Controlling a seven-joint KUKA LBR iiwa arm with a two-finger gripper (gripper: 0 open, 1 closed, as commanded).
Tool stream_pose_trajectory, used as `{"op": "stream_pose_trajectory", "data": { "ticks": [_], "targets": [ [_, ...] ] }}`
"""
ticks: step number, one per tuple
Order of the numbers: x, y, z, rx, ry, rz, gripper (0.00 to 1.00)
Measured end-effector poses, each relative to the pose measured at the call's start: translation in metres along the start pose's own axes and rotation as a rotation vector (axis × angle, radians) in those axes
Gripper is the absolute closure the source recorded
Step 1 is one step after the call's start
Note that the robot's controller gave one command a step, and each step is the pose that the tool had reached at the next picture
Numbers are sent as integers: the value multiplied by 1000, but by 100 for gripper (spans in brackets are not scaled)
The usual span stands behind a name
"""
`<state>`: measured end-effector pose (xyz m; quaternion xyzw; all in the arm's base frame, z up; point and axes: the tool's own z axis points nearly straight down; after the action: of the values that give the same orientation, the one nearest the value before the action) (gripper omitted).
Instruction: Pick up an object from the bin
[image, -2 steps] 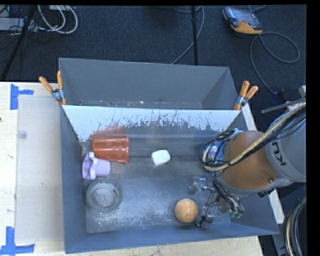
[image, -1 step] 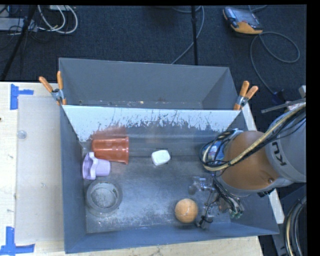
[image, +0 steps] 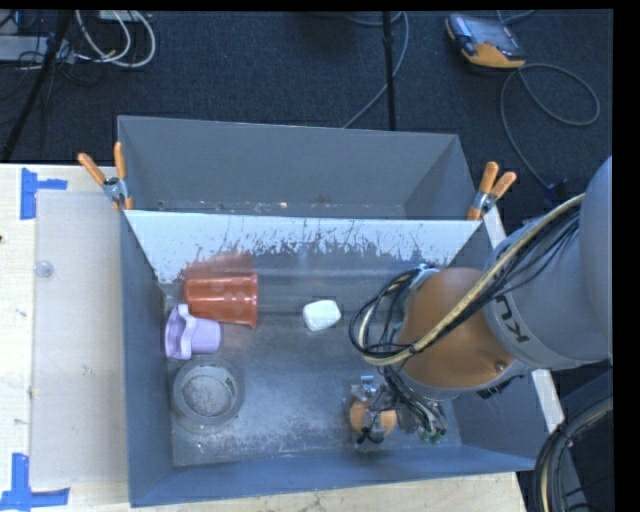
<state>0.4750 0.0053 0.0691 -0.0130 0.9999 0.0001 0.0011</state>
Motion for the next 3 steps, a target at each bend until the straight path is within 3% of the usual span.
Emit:
{"op": "stream_pose_trajectory", "data": {
  "ticks": [1, 2, 3],
  "targets": [
    [0, 0, 0, 0, 0, 0, 100],
    [-6, -6, -63, 0, 3, 38, 100],
    [-6, -6, -63, 0, 3, 37, 100]
  ]
}}
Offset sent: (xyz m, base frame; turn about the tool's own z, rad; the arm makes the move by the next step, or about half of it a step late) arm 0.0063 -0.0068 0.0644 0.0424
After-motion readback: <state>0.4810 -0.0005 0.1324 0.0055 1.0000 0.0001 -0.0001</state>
